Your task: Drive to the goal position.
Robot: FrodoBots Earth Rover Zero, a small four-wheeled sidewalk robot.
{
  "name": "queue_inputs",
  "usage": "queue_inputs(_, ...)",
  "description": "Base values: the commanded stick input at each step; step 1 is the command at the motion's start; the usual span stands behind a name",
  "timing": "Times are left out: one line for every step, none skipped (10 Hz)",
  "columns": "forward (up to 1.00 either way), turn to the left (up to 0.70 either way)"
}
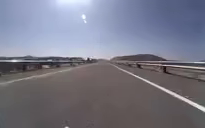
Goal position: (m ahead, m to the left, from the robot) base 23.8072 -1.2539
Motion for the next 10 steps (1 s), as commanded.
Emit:
queue_inputs(1.0,0.0)
queue_inputs(1.0,0.0)
queue_inputs(1.0,0.0)
queue_inputs(1.0,0.0)
queue_inputs(1.0,0.0)
queue_inputs(1.0,0.0)
queue_inputs(1.0,0.0)
queue_inputs(1.0,0.0)
queue_inputs(1.0,0.0)
queue_inputs(1.0,0.0)
